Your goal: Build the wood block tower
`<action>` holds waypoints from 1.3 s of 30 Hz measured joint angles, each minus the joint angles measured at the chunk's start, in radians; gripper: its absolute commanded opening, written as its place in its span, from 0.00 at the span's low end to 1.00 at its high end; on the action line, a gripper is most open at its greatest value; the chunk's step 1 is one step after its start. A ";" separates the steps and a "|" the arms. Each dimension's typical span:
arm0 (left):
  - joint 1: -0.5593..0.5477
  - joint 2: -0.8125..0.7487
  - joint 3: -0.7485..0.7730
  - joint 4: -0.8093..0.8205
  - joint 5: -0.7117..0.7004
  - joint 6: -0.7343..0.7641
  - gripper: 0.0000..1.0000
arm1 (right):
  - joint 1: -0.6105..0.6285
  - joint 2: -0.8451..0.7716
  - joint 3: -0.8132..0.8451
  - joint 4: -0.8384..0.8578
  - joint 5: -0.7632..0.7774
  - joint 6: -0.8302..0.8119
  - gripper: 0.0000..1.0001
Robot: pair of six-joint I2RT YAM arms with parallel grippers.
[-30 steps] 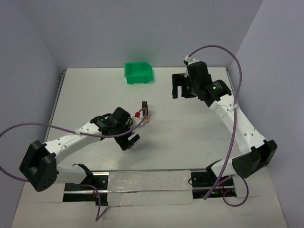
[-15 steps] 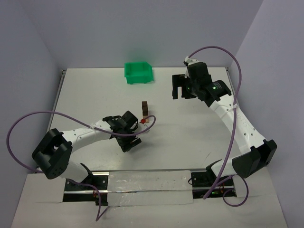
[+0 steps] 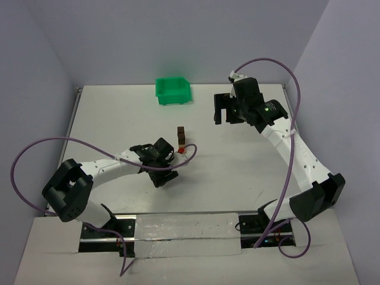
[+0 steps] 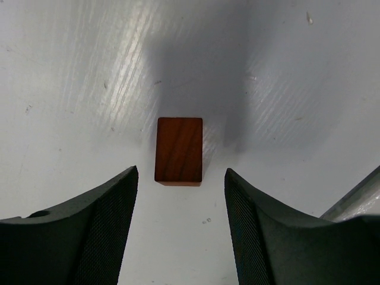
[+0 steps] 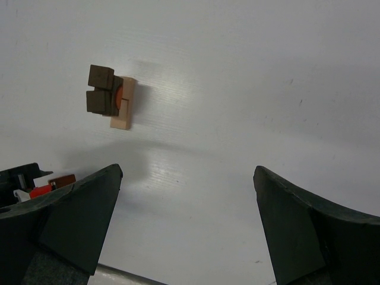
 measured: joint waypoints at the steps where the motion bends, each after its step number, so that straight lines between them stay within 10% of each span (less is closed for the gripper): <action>1: 0.000 0.000 0.000 0.009 0.001 0.000 0.62 | 0.000 0.002 0.000 0.000 -0.002 0.000 1.00; 12: 0.000 0.001 -0.004 0.090 0.001 -0.003 0.52 | 0.000 0.010 0.000 -0.001 -0.007 0.000 1.00; 22: 0.000 -0.003 -0.035 0.093 0.004 0.007 0.65 | 0.000 0.016 0.000 -0.005 -0.016 -0.004 1.00; 39: 0.001 -0.051 -0.087 0.113 0.011 0.013 0.40 | -0.001 0.027 0.000 -0.006 -0.027 -0.003 1.00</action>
